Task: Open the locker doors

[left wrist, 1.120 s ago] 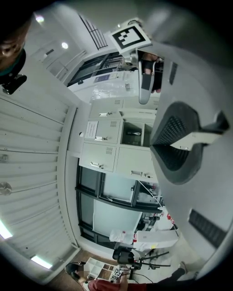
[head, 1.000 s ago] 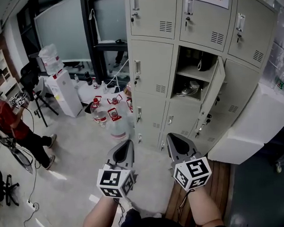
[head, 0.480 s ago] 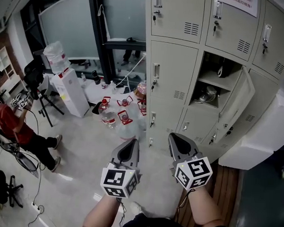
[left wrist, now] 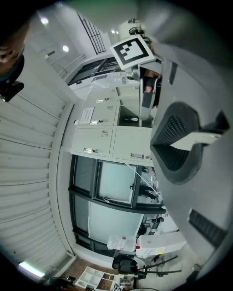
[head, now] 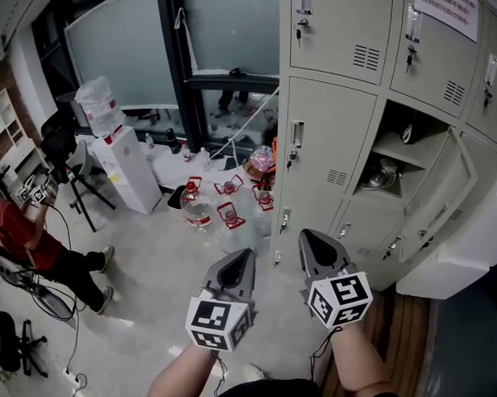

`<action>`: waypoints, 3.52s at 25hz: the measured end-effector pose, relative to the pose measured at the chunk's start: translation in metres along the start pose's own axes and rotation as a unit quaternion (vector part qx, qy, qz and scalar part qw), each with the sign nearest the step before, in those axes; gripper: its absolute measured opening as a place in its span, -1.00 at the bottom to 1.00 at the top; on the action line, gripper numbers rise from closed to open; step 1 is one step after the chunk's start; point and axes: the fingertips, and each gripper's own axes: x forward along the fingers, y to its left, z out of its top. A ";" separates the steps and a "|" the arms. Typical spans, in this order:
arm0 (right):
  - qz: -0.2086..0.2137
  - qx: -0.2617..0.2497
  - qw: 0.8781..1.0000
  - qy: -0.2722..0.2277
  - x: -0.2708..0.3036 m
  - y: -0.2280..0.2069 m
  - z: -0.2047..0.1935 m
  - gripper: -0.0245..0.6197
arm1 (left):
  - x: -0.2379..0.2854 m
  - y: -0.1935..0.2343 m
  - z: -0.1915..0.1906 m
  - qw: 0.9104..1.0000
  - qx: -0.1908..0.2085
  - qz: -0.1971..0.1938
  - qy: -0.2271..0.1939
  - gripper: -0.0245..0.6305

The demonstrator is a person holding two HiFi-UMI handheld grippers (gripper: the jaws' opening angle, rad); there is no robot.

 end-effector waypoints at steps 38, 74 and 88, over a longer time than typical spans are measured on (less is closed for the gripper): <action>-0.076 -0.011 0.997 0.011 0.271 -0.154 -0.010 -0.68 | 0.240 0.145 0.010 0.999 -0.018 -0.039 0.007 -0.92; -0.195 -0.050 0.979 0.030 0.347 -0.210 -0.024 -0.59 | 0.311 0.179 0.018 0.996 0.000 -0.087 0.033 -0.92; -0.176 -0.019 0.983 0.039 0.335 -0.200 -0.026 -0.65 | 0.290 0.180 0.023 0.995 0.000 -0.099 0.024 -0.92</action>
